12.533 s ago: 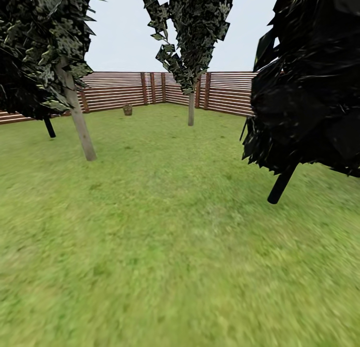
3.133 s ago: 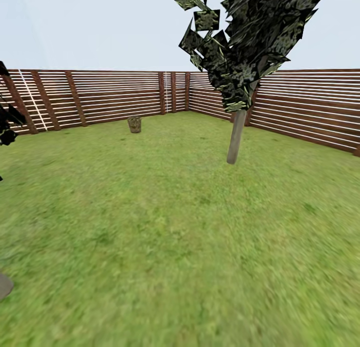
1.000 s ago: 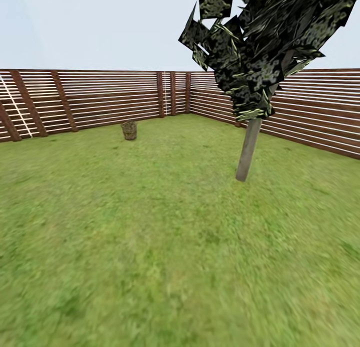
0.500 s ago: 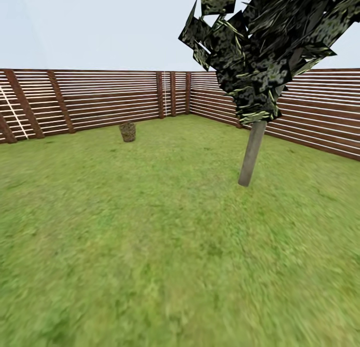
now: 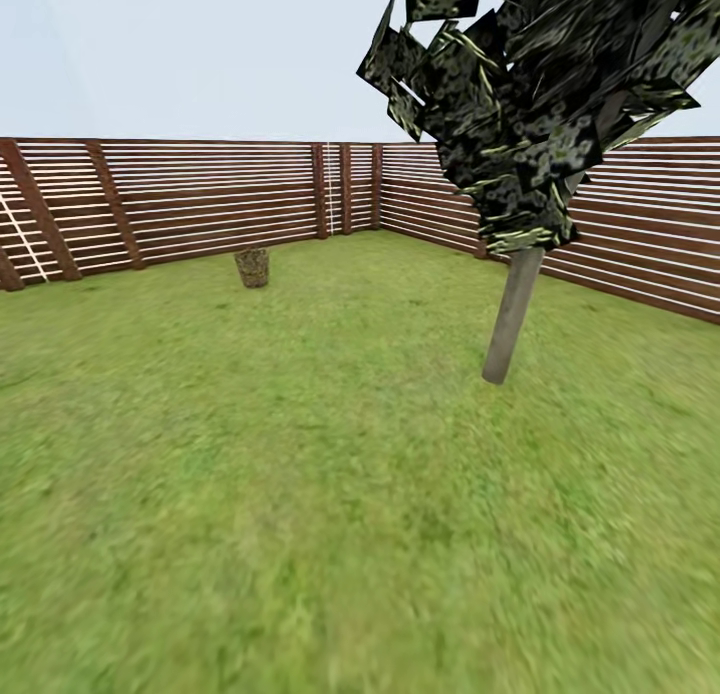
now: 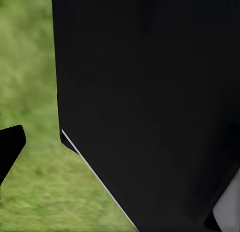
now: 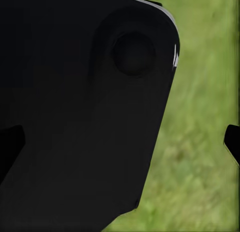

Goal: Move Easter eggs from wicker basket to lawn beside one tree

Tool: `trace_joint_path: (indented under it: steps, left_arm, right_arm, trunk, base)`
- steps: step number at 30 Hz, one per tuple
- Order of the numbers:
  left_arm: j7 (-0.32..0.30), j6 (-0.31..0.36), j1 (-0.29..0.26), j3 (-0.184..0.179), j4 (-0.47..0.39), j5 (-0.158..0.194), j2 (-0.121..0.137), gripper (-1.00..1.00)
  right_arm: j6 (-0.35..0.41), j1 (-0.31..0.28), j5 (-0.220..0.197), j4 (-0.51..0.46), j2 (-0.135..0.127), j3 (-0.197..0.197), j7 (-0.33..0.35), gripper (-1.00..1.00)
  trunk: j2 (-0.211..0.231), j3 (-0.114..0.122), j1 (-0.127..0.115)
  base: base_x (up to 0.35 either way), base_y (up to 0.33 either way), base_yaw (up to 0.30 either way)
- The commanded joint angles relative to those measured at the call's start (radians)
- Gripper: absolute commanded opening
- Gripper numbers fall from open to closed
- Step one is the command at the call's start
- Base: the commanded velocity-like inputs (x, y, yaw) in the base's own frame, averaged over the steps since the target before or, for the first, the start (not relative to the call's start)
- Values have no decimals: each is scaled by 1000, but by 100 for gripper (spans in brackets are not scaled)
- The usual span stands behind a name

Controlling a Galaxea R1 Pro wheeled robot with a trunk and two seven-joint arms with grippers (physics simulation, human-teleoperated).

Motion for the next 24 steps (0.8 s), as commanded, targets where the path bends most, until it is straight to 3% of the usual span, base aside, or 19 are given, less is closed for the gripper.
trace_joint_path:
  steps: [1,24]
  left_arm:
    - [1,1,0,8,-1,1,0,100]
    - [1,1,0,8,0,0,0,100]
  right_arm:
    - [-3,-1,7,1,0,3,0,100]
    - [-3,-1,3,-2,0,0,0,100]
  trunk:
    - [0,-1,1]
    - [0,-1,1]
  base:
    - [332,0,0]
    - [332,0,0]
